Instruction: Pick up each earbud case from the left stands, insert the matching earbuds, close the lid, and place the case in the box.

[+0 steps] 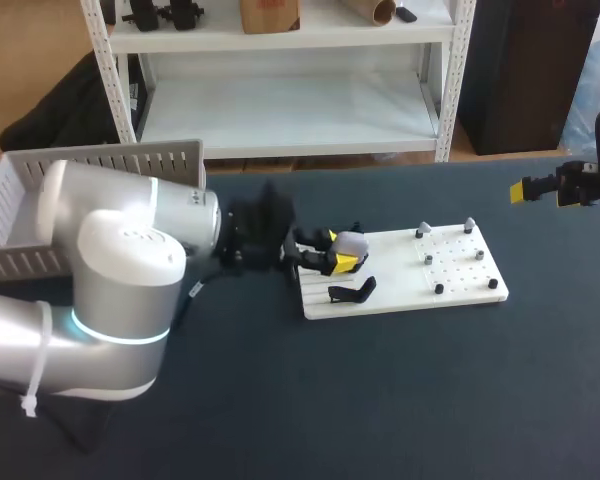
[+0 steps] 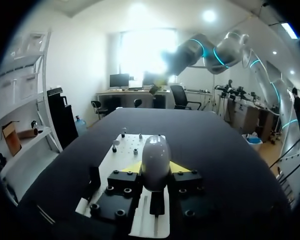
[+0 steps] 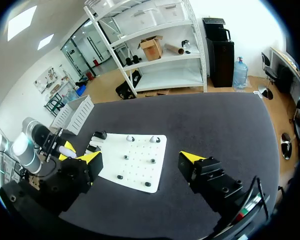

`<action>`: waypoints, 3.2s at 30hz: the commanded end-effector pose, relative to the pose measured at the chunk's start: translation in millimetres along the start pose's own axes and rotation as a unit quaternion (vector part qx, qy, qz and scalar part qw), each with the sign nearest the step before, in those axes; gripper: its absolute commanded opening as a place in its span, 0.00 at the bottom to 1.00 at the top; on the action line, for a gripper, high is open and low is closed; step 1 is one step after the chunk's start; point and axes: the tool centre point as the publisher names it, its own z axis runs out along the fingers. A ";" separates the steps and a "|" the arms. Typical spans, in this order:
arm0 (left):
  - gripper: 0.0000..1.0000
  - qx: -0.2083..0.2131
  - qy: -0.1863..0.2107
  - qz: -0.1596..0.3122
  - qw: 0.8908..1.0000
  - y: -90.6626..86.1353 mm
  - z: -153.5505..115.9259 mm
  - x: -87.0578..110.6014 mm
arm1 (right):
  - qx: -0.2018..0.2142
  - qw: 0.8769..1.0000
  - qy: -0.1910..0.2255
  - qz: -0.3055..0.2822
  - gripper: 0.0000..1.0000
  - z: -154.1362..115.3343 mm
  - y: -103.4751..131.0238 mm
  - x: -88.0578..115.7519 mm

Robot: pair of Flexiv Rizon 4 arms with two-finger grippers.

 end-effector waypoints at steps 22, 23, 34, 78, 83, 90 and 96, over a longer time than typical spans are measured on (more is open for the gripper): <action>0.00 -0.059 -0.011 0.029 0.998 29.6 38.2 -51.0 | -0.033 0.997 0.052 -0.044 1.00 53.6 101.8 32.8; 0.00 -0.061 -0.011 0.029 0.998 32.2 38.9 -52.7 | -0.036 0.997 0.055 -0.046 1.00 54.7 106.1 33.4; 0.00 -0.052 -0.017 0.036 0.998 33.3 50.1 -61.3 | -0.048 0.995 0.066 -0.061 1.00 65.6 120.9 31.9; 0.00 0.010 -0.137 0.019 0.990 26.8 8.0 -44.4 | 0.070 0.981 0.081 -0.160 1.00 47.2 58.2 -5.9; 0.00 0.024 -0.164 0.031 0.986 28.9 -6.8 -54.0 | 0.109 0.973 0.101 -0.177 1.00 47.8 40.8 -4.1; 0.00 0.017 -0.161 0.037 0.986 29.6 -20.9 -65.2 | 0.162 0.963 0.116 -0.181 1.00 47.4 34.9 -3.0; 0.00 0.002 -0.157 0.037 0.987 34.8 -31.1 -72.6 | 0.162 0.963 0.116 -0.181 1.00 47.4 34.9 -3.0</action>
